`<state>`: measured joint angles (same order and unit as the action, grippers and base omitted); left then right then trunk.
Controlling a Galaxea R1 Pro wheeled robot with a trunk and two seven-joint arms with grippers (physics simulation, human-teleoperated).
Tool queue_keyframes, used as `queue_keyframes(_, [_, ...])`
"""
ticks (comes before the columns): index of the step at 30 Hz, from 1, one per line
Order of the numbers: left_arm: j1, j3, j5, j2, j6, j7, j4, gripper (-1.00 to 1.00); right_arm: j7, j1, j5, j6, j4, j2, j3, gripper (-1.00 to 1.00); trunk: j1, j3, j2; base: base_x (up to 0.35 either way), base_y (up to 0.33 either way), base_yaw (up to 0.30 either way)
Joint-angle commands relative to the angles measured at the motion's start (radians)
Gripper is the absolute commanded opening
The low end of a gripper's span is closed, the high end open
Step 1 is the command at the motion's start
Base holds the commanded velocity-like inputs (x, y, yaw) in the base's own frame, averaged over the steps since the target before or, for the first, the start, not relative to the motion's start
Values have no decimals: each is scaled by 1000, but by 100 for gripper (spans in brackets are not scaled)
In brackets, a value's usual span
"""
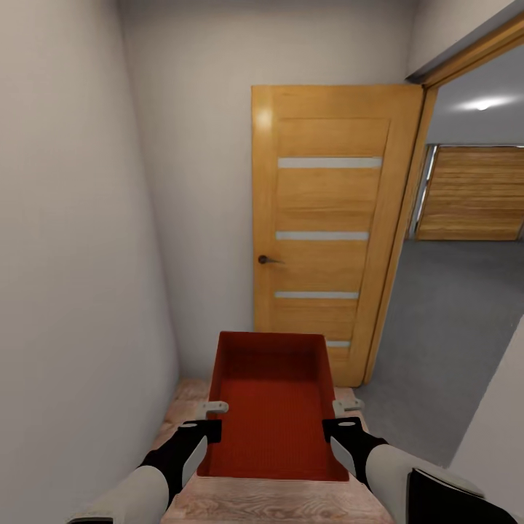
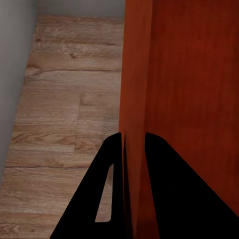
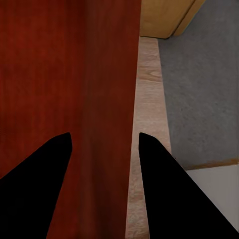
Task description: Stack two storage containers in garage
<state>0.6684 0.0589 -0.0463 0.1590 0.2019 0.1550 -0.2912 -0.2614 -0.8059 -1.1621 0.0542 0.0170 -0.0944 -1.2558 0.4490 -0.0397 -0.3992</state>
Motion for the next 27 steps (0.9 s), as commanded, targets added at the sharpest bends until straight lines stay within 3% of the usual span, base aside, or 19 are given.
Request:
queue_keyframes(1, [-1, -5, -1, -10, 5, 1, 12, -100, -2, -1, 7, -13, 0, 5, 26, -100, 1, 0, -1, 323, 0, 0])
queue_keyframes(11, [-1, -5, -1, -9, 5, 3, 9, -100, -2, -1, 7, -13, 0, 5, 26, -100, 1, 0, -1, 300, 0, -29])
queue_keyframes(27, [-1, -5, -1, -8, 8, 4, 7, -100, -2, -1, 7, -13, 0, 5, 26, -100, 1, 0, -1, 19, 0, -274])
